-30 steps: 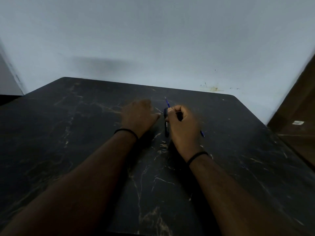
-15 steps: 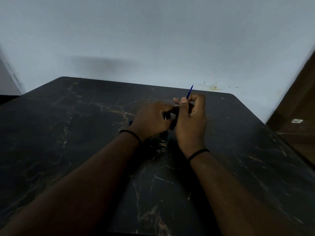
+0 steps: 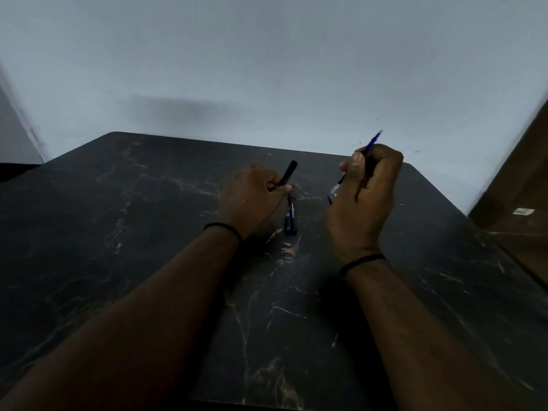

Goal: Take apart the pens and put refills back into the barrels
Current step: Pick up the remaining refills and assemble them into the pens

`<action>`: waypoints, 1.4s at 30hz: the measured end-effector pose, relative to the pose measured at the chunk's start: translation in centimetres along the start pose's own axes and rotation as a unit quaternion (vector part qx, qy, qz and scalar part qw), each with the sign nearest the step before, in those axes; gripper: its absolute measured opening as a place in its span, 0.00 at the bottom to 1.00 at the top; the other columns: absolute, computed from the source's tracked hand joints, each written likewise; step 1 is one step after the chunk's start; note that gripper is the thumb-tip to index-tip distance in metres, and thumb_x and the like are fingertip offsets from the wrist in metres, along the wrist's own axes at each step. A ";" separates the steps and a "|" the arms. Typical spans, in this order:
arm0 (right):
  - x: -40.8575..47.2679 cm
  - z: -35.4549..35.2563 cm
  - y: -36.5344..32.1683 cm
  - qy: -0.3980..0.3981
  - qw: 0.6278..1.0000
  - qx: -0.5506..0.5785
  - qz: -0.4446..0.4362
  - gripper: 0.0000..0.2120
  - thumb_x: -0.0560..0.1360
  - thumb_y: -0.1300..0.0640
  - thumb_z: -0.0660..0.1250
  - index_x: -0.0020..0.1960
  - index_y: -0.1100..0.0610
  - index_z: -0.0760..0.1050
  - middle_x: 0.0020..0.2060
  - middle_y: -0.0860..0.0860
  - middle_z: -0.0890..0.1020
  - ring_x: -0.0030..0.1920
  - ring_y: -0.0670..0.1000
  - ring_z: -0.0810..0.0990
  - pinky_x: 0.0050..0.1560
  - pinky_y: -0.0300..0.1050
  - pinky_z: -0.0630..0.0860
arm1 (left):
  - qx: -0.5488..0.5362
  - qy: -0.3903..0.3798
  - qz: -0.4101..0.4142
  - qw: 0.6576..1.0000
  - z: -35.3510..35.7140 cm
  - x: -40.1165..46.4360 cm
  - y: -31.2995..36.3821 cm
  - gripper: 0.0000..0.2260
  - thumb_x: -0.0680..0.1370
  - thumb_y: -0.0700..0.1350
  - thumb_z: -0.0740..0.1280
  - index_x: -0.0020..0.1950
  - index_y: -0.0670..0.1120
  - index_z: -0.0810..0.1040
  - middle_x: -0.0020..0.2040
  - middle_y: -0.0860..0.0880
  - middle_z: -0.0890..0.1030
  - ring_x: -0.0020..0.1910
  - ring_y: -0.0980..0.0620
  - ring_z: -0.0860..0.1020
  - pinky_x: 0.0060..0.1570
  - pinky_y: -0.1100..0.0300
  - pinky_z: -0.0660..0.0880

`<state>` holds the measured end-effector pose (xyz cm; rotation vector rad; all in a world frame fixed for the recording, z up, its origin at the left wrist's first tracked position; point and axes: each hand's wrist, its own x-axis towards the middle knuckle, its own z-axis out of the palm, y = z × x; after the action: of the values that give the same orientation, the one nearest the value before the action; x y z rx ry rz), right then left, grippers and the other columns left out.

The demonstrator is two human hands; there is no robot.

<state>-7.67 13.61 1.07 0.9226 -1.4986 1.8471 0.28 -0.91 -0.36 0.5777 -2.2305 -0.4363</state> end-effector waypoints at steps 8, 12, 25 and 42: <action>0.6 -0.9 2.2 -0.022 0.982 -0.129 0.133 0.05 0.78 0.52 0.68 0.46 0.53 0.78 0.38 0.42 0.77 0.37 0.40 0.74 0.38 0.26 0.67 | 0.008 0.000 0.000 1.000 -0.2 -0.1 0.2 0.21 0.75 0.52 0.72 0.27 0.51 0.67 0.25 0.54 0.69 0.25 0.56 0.68 0.29 0.62 0.64; 0.6 -1.0 2.7 -0.060 0.970 -0.160 0.174 0.05 0.78 0.50 0.68 0.46 0.50 0.80 0.36 0.42 0.79 0.35 0.36 0.75 0.33 0.22 0.65 | 0.003 0.004 -0.003 1.000 -0.2 -0.2 0.2 0.20 0.75 0.51 0.72 0.28 0.48 0.69 0.25 0.53 0.70 0.25 0.56 0.67 0.29 0.62 0.63; 0.1 -1.5 4.4 -0.181 0.924 -0.267 0.207 0.09 0.78 0.46 0.66 0.51 0.50 0.80 0.38 0.43 0.80 0.37 0.45 0.76 0.37 0.39 0.67 | 0.002 0.016 -0.006 1.000 -0.2 -0.2 0.1 0.23 0.74 0.51 0.73 0.26 0.49 0.64 0.23 0.53 0.66 0.23 0.59 0.64 0.27 0.63 0.60; 0.5 -1.3 3.8 -0.295 0.854 -0.379 0.199 0.09 0.78 0.50 0.64 0.51 0.53 0.81 0.48 0.55 0.84 0.50 0.59 0.81 0.51 0.49 0.78 | -0.009 0.016 -0.011 1.000 -0.2 -0.3 0.0 0.20 0.75 0.52 0.72 0.29 0.45 0.70 0.25 0.51 0.70 0.25 0.54 0.67 0.29 0.61 0.66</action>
<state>-11.16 14.14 -0.83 0.8324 -2.6909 1.0034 0.58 -0.78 -0.39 0.5956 -2.1891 -0.4538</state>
